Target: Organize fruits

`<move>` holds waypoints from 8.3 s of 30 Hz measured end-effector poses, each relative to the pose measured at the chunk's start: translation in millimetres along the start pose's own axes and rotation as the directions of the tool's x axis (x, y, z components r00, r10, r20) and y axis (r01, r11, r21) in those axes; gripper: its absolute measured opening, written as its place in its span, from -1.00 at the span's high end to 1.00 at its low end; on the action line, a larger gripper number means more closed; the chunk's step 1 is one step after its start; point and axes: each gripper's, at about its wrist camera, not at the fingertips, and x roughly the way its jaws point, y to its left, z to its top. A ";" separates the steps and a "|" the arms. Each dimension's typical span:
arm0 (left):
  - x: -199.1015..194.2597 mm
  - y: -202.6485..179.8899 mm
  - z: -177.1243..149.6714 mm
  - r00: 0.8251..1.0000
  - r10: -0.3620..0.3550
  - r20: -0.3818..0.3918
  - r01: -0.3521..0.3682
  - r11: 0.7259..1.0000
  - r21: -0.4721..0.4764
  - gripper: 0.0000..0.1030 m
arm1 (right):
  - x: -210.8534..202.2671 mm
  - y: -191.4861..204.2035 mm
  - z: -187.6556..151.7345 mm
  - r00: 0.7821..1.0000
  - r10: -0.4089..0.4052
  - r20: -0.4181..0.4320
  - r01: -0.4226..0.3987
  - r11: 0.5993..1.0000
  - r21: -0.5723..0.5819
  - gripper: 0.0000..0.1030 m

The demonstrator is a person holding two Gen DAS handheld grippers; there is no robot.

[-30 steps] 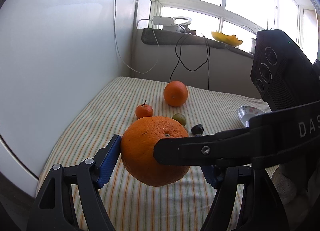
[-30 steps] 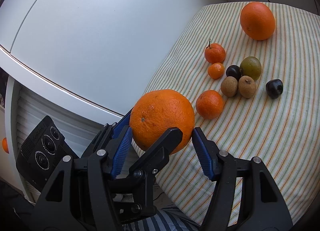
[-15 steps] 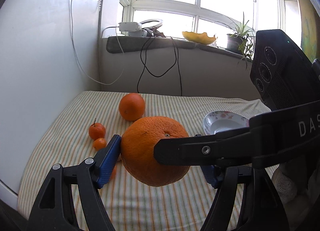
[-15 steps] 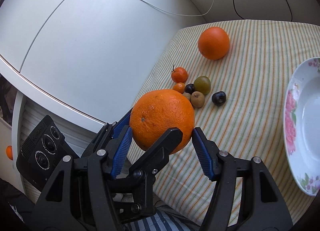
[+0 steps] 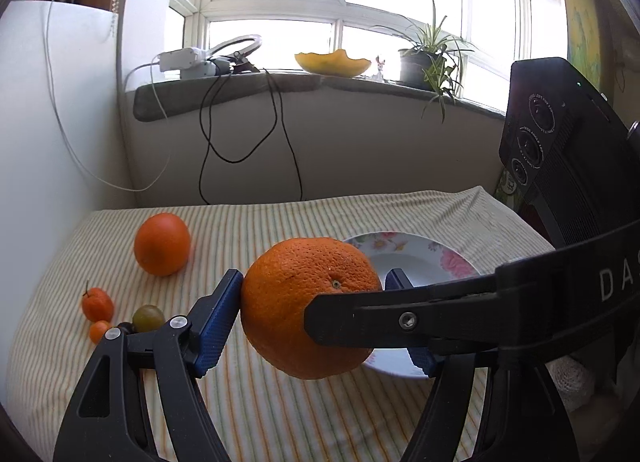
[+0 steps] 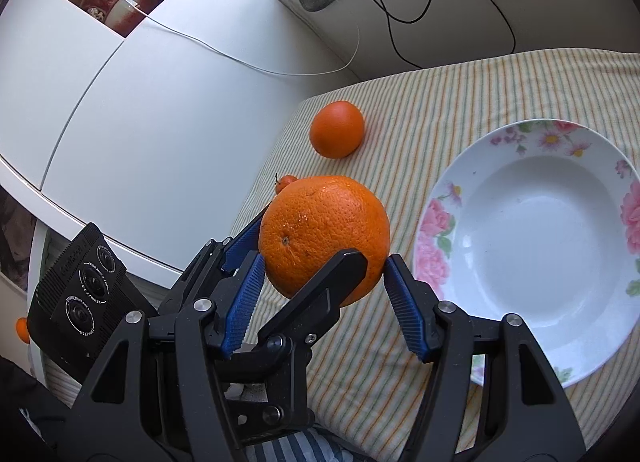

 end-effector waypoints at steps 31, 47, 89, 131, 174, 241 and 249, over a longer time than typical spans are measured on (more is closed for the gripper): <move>84.9 -47.5 15.6 0.989 -0.116 -0.095 0.123 0.989 0.081 -0.41 | -26.3 -86.6 25.7 0.991 -0.135 0.024 0.131 0.984 0.124 -0.26; 71.0 -43.5 16.0 0.995 -0.070 -0.066 0.077 0.990 0.118 -0.59 | -48.8 -69.0 33.1 0.972 -0.205 0.113 0.198 0.978 0.065 -0.65; -59.4 97.8 -51.2 0.980 0.197 -0.028 -0.199 0.971 -0.133 -0.57 | 0.8 66.0 -8.6 0.947 -0.239 0.214 0.308 0.863 -0.401 -0.84; -36.3 171.6 -86.4 0.986 0.099 -0.133 -0.138 0.936 -0.325 0.07 | 150.1 54.2 -0.4 0.934 -0.358 -0.003 0.330 0.863 -0.382 0.17; -42.5 151.8 -73.8 0.993 0.062 -0.102 -0.091 0.949 -0.303 0.26 | 127.7 61.3 -6.4 0.958 -0.287 0.028 0.276 0.885 -0.376 0.52; 39.2 -35.1 -21.6 0.952 -0.262 -0.161 0.258 0.965 -0.042 0.26 | -55.5 -62.8 -10.6 0.882 -0.417 0.219 0.445 0.890 -0.098 0.52; 39.0 -44.6 -21.4 0.952 -0.256 -0.166 0.257 0.966 -0.013 0.25 | -58.7 -69.8 -7.8 0.876 -0.431 0.219 0.457 0.885 -0.089 0.52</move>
